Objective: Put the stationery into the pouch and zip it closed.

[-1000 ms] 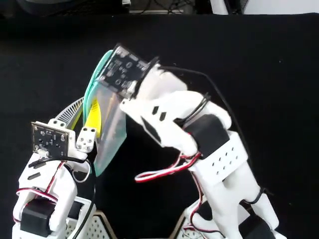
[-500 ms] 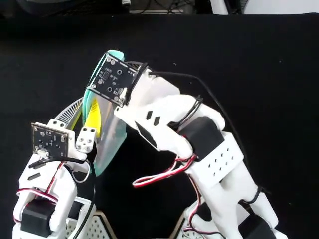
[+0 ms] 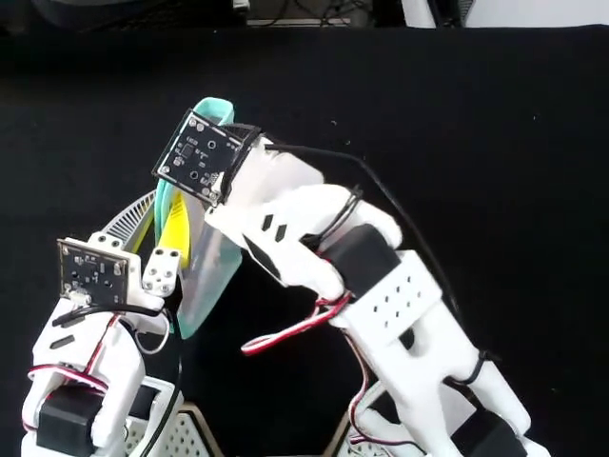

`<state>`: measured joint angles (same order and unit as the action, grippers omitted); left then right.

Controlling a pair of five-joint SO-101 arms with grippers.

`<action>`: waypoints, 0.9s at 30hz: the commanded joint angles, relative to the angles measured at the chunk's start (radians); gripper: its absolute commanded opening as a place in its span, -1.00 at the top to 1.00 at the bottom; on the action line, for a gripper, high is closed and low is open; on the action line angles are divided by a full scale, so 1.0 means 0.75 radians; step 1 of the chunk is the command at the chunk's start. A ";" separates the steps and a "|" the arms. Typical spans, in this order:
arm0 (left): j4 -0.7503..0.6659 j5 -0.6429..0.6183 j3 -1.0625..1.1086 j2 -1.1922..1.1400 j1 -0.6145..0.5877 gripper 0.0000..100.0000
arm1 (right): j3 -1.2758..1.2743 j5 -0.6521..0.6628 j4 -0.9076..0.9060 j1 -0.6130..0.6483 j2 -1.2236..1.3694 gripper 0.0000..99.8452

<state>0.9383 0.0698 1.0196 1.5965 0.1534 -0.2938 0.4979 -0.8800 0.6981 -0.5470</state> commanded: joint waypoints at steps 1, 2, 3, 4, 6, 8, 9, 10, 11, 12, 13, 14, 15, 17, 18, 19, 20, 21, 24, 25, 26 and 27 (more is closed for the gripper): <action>0.025 0.010 -0.009 -0.006 0.005 0.94 | -0.011 0.010 0.102 0.010 -0.038 0.67; 0.025 0.010 -0.009 -0.006 0.007 0.94 | -0.019 0.010 0.115 0.010 -0.036 0.67; 0.025 0.010 -0.007 -0.006 0.009 0.94 | -0.019 0.010 0.117 0.010 -0.034 0.68; 0.025 0.010 -0.005 -0.006 0.009 0.94 | -0.019 0.010 0.119 0.010 -0.036 0.71; 0.025 0.010 -0.001 -0.006 0.003 0.94 | -0.024 0.010 0.147 0.010 -0.046 0.80; 0.025 0.010 0.001 -0.006 0.003 0.94 | -0.026 0.010 0.158 0.010 -0.064 0.90; 0.025 0.010 0.001 -0.006 0.003 0.94 | -0.026 0.010 0.158 0.010 -0.077 0.95; 0.025 0.010 0.001 -0.006 0.003 0.94 | -0.026 0.010 0.158 0.010 -0.085 0.98; 0.025 0.010 0.001 -0.006 0.003 0.94 | -0.026 0.010 0.155 0.010 -0.095 0.97; 0.025 0.010 0.001 -0.006 0.003 0.94 | -0.026 0.010 0.153 0.010 -0.101 0.96; 0.025 0.010 0.001 -0.006 0.003 0.94 | -0.028 0.008 0.153 0.010 -0.103 0.95; 0.025 0.010 0.001 -0.006 0.003 0.94 | -0.030 0.006 0.153 0.010 -0.103 0.94; 0.025 0.010 0.001 -0.006 0.003 0.94 | -0.044 0.008 0.162 0.010 -0.105 0.94; 0.025 0.010 0.001 -0.006 0.003 0.94 | -0.062 0.008 0.186 0.010 -0.107 0.94; 0.025 0.010 0.001 -0.006 0.003 0.94 | -0.071 0.008 0.203 0.010 -0.107 0.94; 0.025 0.010 0.001 -0.006 0.003 0.94 | -0.083 0.008 0.217 0.010 -0.109 0.94; 0.025 0.010 0.001 -0.006 0.003 0.94 | -0.091 0.008 0.227 0.010 -0.111 0.94; 0.025 0.010 0.001 -0.006 0.003 0.94 | -0.097 0.008 0.235 0.010 -0.111 0.94; 0.025 0.010 0.001 -0.006 0.003 0.94 | -0.097 -0.002 0.235 0.010 -0.114 0.93; 0.025 0.010 0.001 -0.006 0.003 0.94 | -0.097 -0.002 0.231 0.010 -0.114 0.92; 0.025 0.010 0.001 -0.006 0.003 0.94 | -0.097 -0.002 0.229 0.010 -0.114 0.89; 0.025 0.010 0.001 -0.006 0.003 0.94 | -0.097 -0.002 0.227 0.010 -0.114 0.84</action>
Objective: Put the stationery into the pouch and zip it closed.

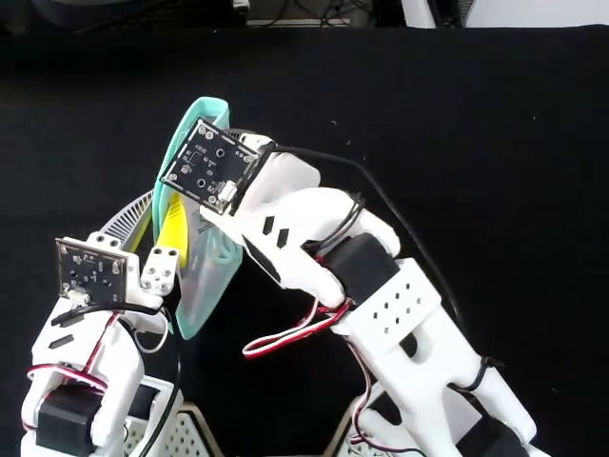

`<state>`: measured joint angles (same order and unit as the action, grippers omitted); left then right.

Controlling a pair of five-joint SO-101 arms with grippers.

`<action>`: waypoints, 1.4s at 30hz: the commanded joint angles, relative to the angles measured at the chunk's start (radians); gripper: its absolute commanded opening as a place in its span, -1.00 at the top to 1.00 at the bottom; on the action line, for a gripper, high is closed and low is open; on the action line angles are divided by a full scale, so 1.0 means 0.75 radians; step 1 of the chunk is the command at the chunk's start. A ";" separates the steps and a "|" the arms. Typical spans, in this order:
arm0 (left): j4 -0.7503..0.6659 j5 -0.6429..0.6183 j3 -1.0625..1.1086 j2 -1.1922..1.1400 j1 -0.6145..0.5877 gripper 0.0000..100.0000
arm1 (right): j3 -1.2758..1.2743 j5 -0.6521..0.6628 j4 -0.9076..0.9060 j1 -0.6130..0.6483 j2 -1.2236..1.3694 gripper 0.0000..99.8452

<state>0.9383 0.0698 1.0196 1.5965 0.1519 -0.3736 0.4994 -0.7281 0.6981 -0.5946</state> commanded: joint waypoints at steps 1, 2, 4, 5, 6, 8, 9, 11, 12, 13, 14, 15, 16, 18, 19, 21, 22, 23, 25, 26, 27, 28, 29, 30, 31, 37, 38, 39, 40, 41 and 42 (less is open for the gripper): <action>0.025 0.010 0.001 -0.006 0.005 0.94 | 0.009 -0.004 0.025 0.010 -0.050 0.80; 0.025 0.010 0.001 -0.006 0.005 0.94 | 0.009 -0.004 0.025 0.012 -0.050 0.77; 0.025 0.010 0.001 -0.006 0.005 0.94 | 0.009 -0.004 0.025 0.012 -0.050 0.79; 0.025 0.010 0.001 -0.006 0.005 0.94 | 0.009 -0.004 0.025 0.012 -0.050 0.80; 0.025 0.010 0.001 -0.006 0.005 0.94 | 0.009 -0.004 0.025 0.012 -0.050 0.80; 0.025 0.010 0.001 -0.006 0.005 0.94 | 0.009 -0.004 0.025 0.014 -0.050 0.80; 0.025 0.010 0.001 -0.006 0.005 0.94 | 0.009 -0.004 0.027 0.016 -0.050 0.80; 0.025 0.010 0.001 -0.006 0.005 0.94 | 0.009 -0.004 0.027 0.018 -0.046 0.80; 0.025 0.010 0.001 -0.006 0.005 0.94 | 0.009 0.000 0.027 0.018 -0.042 0.80; 0.025 0.010 0.001 -0.006 0.005 0.94 | 0.007 0.004 0.027 0.018 -0.042 0.80; 0.025 0.010 0.001 -0.006 0.005 0.94 | 0.007 0.006 0.027 0.018 -0.040 0.80; 0.025 0.010 0.001 -0.006 0.005 0.94 | 0.007 0.006 0.027 0.018 -0.040 0.80; 0.025 0.010 0.001 -0.006 0.007 0.94 | 0.007 0.006 0.027 0.018 -0.040 0.80; 0.025 0.010 0.001 -0.006 0.009 0.94 | 0.007 0.008 0.025 0.018 -0.040 0.80; 0.025 0.010 0.001 -0.006 0.009 0.94 | 0.005 0.008 0.025 0.018 -0.038 0.80; 0.025 0.010 0.001 -0.006 0.007 0.94 | -0.009 0.008 0.033 0.018 -0.038 0.80; 0.025 0.010 0.001 -0.006 0.007 0.94 | -0.009 0.008 0.033 0.018 -0.038 0.80; 0.025 0.010 0.001 -0.006 0.007 0.94 | -0.009 0.010 0.035 0.018 -0.038 0.80; 0.025 0.010 0.001 -0.006 0.007 0.94 | -0.011 0.041 0.035 0.016 -0.038 0.80; 0.025 0.010 0.001 -0.006 0.009 0.94 | -0.013 0.072 0.035 0.016 -0.038 0.80; 0.025 0.010 0.001 -0.006 0.011 0.94 | -0.013 0.088 0.035 0.014 -0.038 0.82; 0.025 0.010 0.001 -0.006 0.011 0.94 | -0.013 0.102 0.035 0.014 -0.040 0.85; 0.025 0.010 0.001 -0.006 0.011 0.94 | -0.011 0.110 0.035 0.014 -0.040 0.90; 0.025 0.010 0.001 -0.006 0.011 0.94 | -0.009 0.110 0.035 0.014 -0.040 0.93; 0.025 0.010 0.001 -0.006 0.011 0.94 | -0.009 0.110 0.037 0.014 -0.040 0.96; 0.025 0.010 0.001 -0.006 0.011 0.94 | -0.013 0.110 0.055 0.010 -0.040 0.95; 0.025 0.010 0.001 -0.006 0.009 0.94 | -0.013 0.110 0.055 0.010 -0.044 0.95; 0.025 0.010 0.001 -0.006 0.007 0.94 | -0.013 0.110 0.053 0.008 -0.050 0.96; 0.025 0.010 0.001 -0.006 0.005 0.94 | -0.009 0.110 0.051 -0.008 -0.052 0.98; 0.025 0.010 0.001 -0.006 0.005 0.94 | -0.005 0.113 0.043 -0.027 -0.060 0.98; 0.025 0.010 0.001 -0.006 0.005 0.94 | -0.005 0.115 0.035 -0.041 -0.077 0.97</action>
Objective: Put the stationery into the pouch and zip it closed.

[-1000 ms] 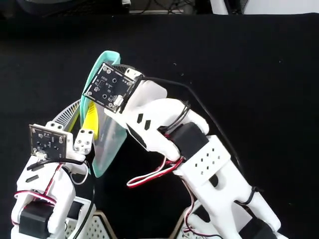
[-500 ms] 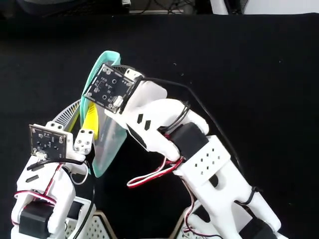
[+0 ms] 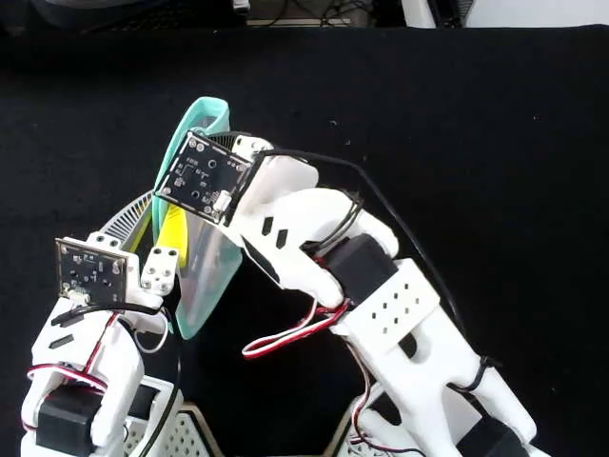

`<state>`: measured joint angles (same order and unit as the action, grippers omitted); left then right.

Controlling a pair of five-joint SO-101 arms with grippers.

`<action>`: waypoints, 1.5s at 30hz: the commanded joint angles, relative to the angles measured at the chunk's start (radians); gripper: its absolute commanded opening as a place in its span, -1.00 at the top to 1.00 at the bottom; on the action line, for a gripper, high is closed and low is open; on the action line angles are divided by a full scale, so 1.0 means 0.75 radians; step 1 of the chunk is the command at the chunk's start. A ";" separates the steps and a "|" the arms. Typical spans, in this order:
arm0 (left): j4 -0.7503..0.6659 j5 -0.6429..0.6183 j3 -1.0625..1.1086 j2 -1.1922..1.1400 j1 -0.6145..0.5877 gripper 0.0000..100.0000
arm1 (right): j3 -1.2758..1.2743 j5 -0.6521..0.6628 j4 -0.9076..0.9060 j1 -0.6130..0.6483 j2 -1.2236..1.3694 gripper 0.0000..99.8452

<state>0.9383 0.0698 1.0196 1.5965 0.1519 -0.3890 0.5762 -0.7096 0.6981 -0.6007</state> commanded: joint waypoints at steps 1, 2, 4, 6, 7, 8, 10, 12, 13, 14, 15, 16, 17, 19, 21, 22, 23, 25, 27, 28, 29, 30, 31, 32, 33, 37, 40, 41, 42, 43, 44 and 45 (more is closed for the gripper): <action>0.025 0.010 0.001 -0.006 0.005 0.94 | 0.015 0.033 0.000 -0.049 -0.089 0.97; 0.025 0.010 0.001 -0.006 0.005 0.94 | 0.009 0.055 -0.002 -0.051 -0.107 0.97; 0.025 0.010 0.001 -0.006 0.005 0.94 | 0.009 0.072 -0.025 -0.049 -0.130 0.97; 0.025 0.010 0.001 -0.006 0.005 0.94 | 0.011 0.074 -0.041 -0.045 -0.136 0.97; 0.025 0.010 0.001 -0.006 0.005 0.94 | 0.011 0.074 -0.043 -0.045 -0.136 0.97; 0.025 0.010 0.001 -0.006 0.005 0.94 | 0.009 0.074 -0.043 -0.045 -0.136 0.97; 0.025 0.010 0.001 -0.006 0.007 0.94 | 0.009 0.082 -0.049 -0.045 -0.136 0.97; 0.025 0.010 0.001 -0.006 0.011 0.94 | 0.009 0.119 -0.065 -0.039 -0.136 0.97; 0.025 0.010 0.001 -0.006 0.013 0.94 | 0.009 0.129 -0.068 -0.025 -0.136 0.97; 0.025 0.010 0.001 -0.006 0.013 0.94 | 0.005 0.129 -0.068 -0.018 -0.136 0.97; 0.025 0.010 0.001 -0.006 0.013 0.94 | 0.005 0.123 -0.068 -0.012 -0.134 0.97; 0.025 0.010 0.001 -0.006 0.013 0.94 | 0.003 0.121 -0.068 -0.006 -0.128 0.97; 0.025 0.010 0.001 -0.006 0.013 0.94 | -0.001 0.117 -0.061 -0.002 -0.118 0.96; 0.027 0.010 0.001 -0.006 0.013 0.94 | -0.001 0.096 -0.057 -0.002 -0.085 0.96; 0.049 0.010 -0.007 -0.006 0.015 0.94 | 0.011 0.049 -0.055 -0.004 -0.044 0.95; 0.061 0.010 -0.011 -0.006 0.015 0.94 | 0.019 0.035 -0.049 -0.004 -0.026 0.93; 0.068 0.010 -0.013 -0.006 0.015 0.94 | 0.024 0.025 -0.037 -0.004 -0.011 0.89; 0.074 0.010 -0.017 -0.006 0.015 0.94 | 0.024 -0.002 -0.006 -0.006 0.007 0.83; 0.074 0.010 -0.017 -0.006 0.015 0.94 | 0.021 -0.031 0.012 -0.008 0.017 0.81; 0.074 0.010 -0.017 -0.006 0.015 0.94 | 0.021 -0.041 0.012 -0.008 0.019 0.81; 0.074 0.010 -0.017 -0.006 0.017 0.94 | 0.021 -0.041 0.012 -0.008 0.019 0.81; 0.074 0.010 -0.017 -0.006 0.017 0.94 | 0.021 -0.041 0.014 -0.008 0.019 0.80; 0.074 0.010 -0.017 -0.006 0.017 0.94 | 0.021 -0.041 0.014 -0.008 0.019 0.80; 0.074 0.010 -0.017 -0.006 0.017 0.94 | 0.021 -0.041 0.018 -0.008 0.019 0.80; 0.074 0.010 -0.017 -0.006 0.017 0.94 | 0.015 -0.041 0.029 -0.008 0.021 0.80; 0.076 0.010 -0.009 -0.006 0.073 0.94 | -0.054 -0.031 0.129 -0.006 0.021 0.81; 0.117 0.010 -0.017 -0.006 0.118 0.94 | -0.089 -0.029 0.190 -0.008 0.021 0.83; 0.119 0.010 -0.017 -0.006 0.124 0.94 | -0.091 -0.029 0.198 -0.010 0.021 0.86; 0.119 0.010 -0.017 -0.006 0.122 0.94 | -0.091 -0.012 0.198 -0.010 0.021 0.89; 0.119 0.012 -0.017 -0.006 0.118 0.94 | -0.091 0.020 0.198 -0.010 0.019 0.93; 0.119 0.012 -0.017 -0.006 0.114 0.94 | -0.091 0.051 0.198 -0.010 0.019 0.97; 0.119 0.012 -0.017 -0.006 0.111 0.94 | -0.091 0.070 0.198 -0.010 0.015 0.98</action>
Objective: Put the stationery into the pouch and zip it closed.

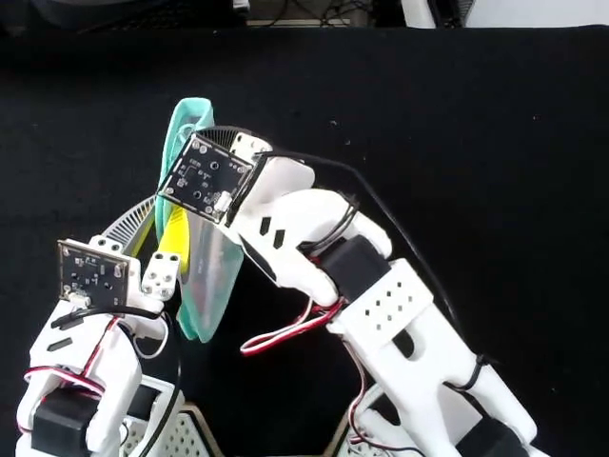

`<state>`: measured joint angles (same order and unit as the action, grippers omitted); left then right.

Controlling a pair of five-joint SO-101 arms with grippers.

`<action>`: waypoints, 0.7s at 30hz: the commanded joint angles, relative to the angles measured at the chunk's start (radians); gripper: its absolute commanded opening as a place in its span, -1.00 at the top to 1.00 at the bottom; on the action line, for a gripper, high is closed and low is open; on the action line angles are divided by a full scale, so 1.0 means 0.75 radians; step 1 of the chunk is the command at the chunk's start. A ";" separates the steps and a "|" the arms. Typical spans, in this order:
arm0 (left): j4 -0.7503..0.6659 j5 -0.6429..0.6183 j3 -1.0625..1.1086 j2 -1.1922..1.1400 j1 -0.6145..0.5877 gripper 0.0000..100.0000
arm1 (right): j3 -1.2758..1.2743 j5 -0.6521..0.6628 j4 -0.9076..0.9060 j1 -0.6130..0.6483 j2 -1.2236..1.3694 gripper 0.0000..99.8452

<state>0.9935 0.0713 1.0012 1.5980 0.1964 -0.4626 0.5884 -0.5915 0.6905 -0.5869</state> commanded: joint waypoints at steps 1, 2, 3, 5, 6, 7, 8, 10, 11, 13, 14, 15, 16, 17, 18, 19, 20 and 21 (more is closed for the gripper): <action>0.045 0.010 0.007 -0.008 0.052 0.94 | 0.005 0.057 0.037 0.000 -0.007 0.97; 0.045 0.012 0.007 -0.008 0.052 0.94 | 0.005 0.057 0.029 0.000 -0.009 0.98; 0.045 0.025 0.009 -0.008 0.052 0.94 | 0.003 0.057 0.016 -0.002 -0.011 0.98; 0.043 0.070 0.019 -0.008 0.052 0.94 | 0.003 0.063 -0.068 -0.006 -0.044 0.98; 0.043 0.082 0.019 -0.008 0.052 0.94 | 0.003 0.063 -0.104 -0.014 -0.077 0.98; 0.039 0.086 0.021 -0.008 0.052 0.94 | 0.003 0.063 -0.143 -0.014 -0.120 0.98; 0.035 0.086 0.021 -0.008 0.052 0.94 | 0.001 0.063 -0.182 -0.014 -0.169 0.98; 0.033 0.086 0.019 -0.008 0.052 0.94 | -0.003 0.063 -0.252 -0.008 -0.261 0.98; 0.033 0.086 0.019 -0.008 0.052 0.94 | -0.015 0.063 -0.274 -0.008 -0.304 0.98; 0.033 0.086 0.019 -0.008 0.052 0.94 | -0.042 0.057 -0.317 -0.008 -0.371 0.98; 0.033 0.086 0.019 -0.008 0.052 0.94 | -0.071 0.057 -0.333 -0.008 -0.400 0.98; 0.033 0.086 0.019 -0.008 0.058 0.94 | -0.103 0.057 -0.348 -0.008 -0.422 0.98; 0.037 0.086 0.021 -0.008 0.062 0.94 | -0.142 0.055 -0.358 -0.006 -0.445 0.98; 0.043 0.086 0.021 -0.008 0.064 0.94 | -0.185 0.055 -0.362 -0.002 -0.465 0.98; 0.043 0.086 0.021 -0.008 0.064 0.94 | -0.226 0.055 -0.358 0.006 -0.486 0.98; 0.045 0.086 0.028 -0.008 0.064 0.94 | -0.263 0.055 -0.354 0.012 -0.508 0.98; 0.045 0.086 0.036 -0.008 0.064 0.94 | -0.289 0.045 -0.354 0.014 -0.531 0.98; 0.045 0.086 0.042 -0.008 0.064 0.94 | -0.312 0.020 -0.354 0.016 -0.555 0.98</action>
<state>1.0058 0.1312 1.0012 1.5996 0.2348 -0.6682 0.6268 -0.8569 0.6874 -0.9505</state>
